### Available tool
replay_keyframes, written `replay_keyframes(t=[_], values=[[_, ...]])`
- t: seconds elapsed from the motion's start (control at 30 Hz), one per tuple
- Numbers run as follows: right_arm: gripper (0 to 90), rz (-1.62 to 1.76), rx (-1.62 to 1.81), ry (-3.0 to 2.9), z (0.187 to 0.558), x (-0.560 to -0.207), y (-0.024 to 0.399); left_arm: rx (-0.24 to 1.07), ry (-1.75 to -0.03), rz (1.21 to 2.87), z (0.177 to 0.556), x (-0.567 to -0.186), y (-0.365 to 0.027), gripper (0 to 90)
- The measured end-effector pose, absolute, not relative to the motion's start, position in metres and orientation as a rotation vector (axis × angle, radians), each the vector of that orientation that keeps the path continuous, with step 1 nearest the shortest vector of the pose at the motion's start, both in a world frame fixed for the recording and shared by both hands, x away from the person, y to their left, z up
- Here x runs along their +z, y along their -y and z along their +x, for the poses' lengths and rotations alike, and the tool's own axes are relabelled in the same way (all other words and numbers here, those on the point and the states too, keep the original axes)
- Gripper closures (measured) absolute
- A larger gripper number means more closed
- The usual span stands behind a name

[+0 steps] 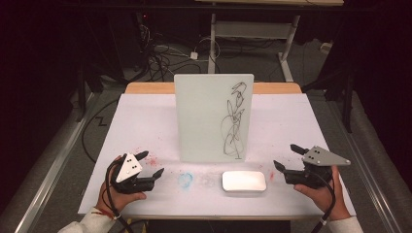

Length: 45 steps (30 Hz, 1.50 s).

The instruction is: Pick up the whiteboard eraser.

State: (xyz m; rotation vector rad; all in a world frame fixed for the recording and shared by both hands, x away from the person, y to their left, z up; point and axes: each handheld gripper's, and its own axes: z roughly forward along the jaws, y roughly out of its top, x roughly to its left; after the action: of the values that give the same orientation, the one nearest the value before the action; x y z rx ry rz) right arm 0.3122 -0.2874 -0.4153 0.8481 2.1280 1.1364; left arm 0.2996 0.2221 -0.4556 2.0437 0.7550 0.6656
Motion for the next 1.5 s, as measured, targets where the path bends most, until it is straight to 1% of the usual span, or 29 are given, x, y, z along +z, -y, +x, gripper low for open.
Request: replay_keyframes(t=[0.1, 0.3, 0.47, 0.57, 0.7, 0.97, 1.03, 1.07, 1.33, 1.5], values=[[22.9, 0.8, 1.135, -2.201, 0.313, -0.415, 0.285, 0.648, -0.782, 2.053, 0.301, -0.459, -0.222, 22.6], [23.6, 0.671, 1.121, -2.339, 0.312, -0.406, 0.274, 0.633, -0.781, 2.056, 0.299, -0.461, -0.221, 21.2], [24.3, 0.569, 1.083, -2.45, 0.318, -0.402, 0.257, 0.622, -0.801, 2.076, 0.295, -0.465, -0.223, 20.5], [24.5, 0.512, 1.003, -2.558, 0.325, -0.407, 0.24, 0.62, -0.806, 2.071, 0.292, -0.466, -0.223, 20.5], [24.5, 0.458, 0.968, -2.632, 0.329, -0.41, 0.227, 0.627, -0.798, 2.093, 0.289, -0.467, -0.224, 19.6], [23.8, 0.305, 0.839, -2.83, 0.341, -0.431, 0.189, 0.626, -0.781, 2.095, 0.286, -0.467, -0.225, 18.6], [23.5, 0.297, 0.801, -2.859, 0.344, -0.437, 0.183, 0.641, -0.762, 2.1, 0.286, -0.467, -0.225, 17.5], [23.5, 0.291, 0.781, -2.865, 0.345, -0.44, 0.181, 0.625, -0.772, 2.107, 0.285, -0.468, -0.225, 17.1], [25.0, 0.205, 0.658, -2.956, 0.356, -0.461, 0.166, 0.621, -0.777, 2.13, 0.286, -0.47, -0.223, 17.1], [29.5, 0.189, 0.674, -2.938, 0.355, -0.457, 0.168, 0.617, -0.781, 2.128, 0.287, -0.47, -0.224, 17.1]])
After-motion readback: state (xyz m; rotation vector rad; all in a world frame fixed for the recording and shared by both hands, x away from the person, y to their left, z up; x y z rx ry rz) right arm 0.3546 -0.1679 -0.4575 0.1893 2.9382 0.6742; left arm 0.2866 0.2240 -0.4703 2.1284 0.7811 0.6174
